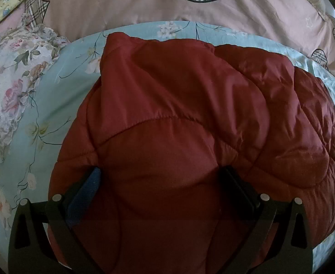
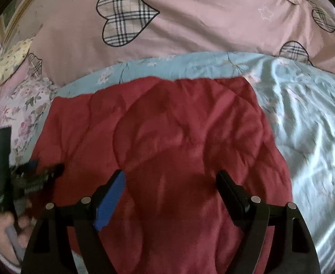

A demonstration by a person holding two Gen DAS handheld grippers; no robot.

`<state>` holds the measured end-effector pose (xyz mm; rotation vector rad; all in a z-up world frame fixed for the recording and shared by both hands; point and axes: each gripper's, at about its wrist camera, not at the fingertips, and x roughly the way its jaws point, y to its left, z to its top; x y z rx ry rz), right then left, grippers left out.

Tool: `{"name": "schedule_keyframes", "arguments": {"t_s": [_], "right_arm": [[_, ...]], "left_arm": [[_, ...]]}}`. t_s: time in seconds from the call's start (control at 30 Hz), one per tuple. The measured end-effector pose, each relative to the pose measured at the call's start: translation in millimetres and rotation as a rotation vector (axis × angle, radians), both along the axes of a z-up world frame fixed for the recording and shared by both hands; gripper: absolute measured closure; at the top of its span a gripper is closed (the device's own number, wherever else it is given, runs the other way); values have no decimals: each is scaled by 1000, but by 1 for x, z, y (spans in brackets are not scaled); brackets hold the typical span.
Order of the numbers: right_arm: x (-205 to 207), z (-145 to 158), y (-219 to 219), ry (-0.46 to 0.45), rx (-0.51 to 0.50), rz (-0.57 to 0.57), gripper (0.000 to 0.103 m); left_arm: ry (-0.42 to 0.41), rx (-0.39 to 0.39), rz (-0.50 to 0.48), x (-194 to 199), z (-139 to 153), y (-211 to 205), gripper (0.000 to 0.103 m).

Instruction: Fold large clothes

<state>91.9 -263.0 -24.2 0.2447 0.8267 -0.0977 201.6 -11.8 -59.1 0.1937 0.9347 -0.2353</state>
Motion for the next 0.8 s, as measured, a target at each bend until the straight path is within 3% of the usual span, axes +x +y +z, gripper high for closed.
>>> {"name": "schedule_keyframes", "arguments": {"t_s": [0.2, 0.43, 0.67, 0.8], "right_arm": [[-11, -27, -3, 67, -39, -5, 20], [-12, -31, -2, 56, -45, -16, 17], [-39, -7, 9, 0, -23, -17, 20], [-37, -21, 9, 60, -53, -11, 20]], "left_arm": [[-4, -10, -5, -6, 6, 3, 0], [-29, -73, -35, -55, 33, 22, 0], [20, -8, -43, -68, 9, 11, 0], [22, 1, -44, -66, 6, 10, 0]]}}
